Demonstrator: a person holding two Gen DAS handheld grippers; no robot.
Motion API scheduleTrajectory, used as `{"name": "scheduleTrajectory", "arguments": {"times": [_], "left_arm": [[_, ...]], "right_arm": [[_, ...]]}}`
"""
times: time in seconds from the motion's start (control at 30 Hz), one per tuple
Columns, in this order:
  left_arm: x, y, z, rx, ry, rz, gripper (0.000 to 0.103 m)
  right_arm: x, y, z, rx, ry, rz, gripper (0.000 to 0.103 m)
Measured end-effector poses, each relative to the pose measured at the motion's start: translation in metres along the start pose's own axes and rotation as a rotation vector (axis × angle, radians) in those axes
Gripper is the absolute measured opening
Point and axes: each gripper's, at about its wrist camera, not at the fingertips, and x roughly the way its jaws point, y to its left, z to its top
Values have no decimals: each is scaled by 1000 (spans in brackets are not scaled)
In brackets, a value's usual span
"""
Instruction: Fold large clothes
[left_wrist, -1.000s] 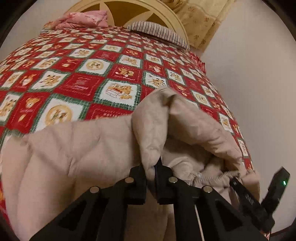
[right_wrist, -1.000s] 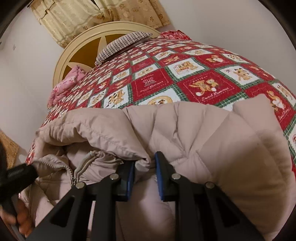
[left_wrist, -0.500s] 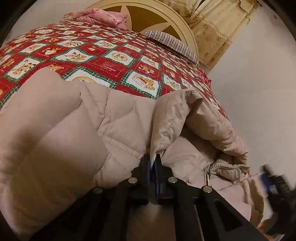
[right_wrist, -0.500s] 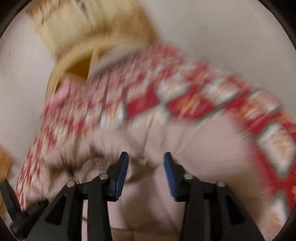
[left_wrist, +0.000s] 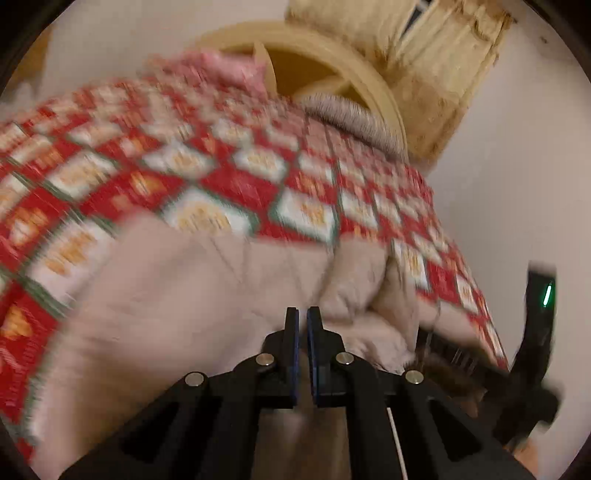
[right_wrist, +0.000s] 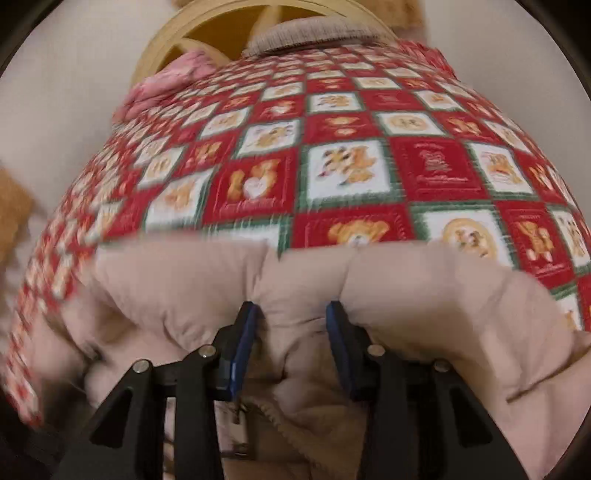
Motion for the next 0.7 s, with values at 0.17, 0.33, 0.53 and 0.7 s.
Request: {"name": "scheduleTrajectory", "arguments": {"times": [0.17,0.33,0.53,0.7], "left_arm": [[-27,-20,25,79,-123,-1,6],[-2,-80,57,240,-65,-33,6],[76,-86,52,153,184,-7,6],[87,-51,10,142,208,38,6]], "right_arm": [[-4,4,-18,-30,-79,-15,44],[-5,1,-16,-24,-96,1,45],[-4,-8,-11,12,-103,56,45],[-8,-12,-13,31,-127,106,46]]}}
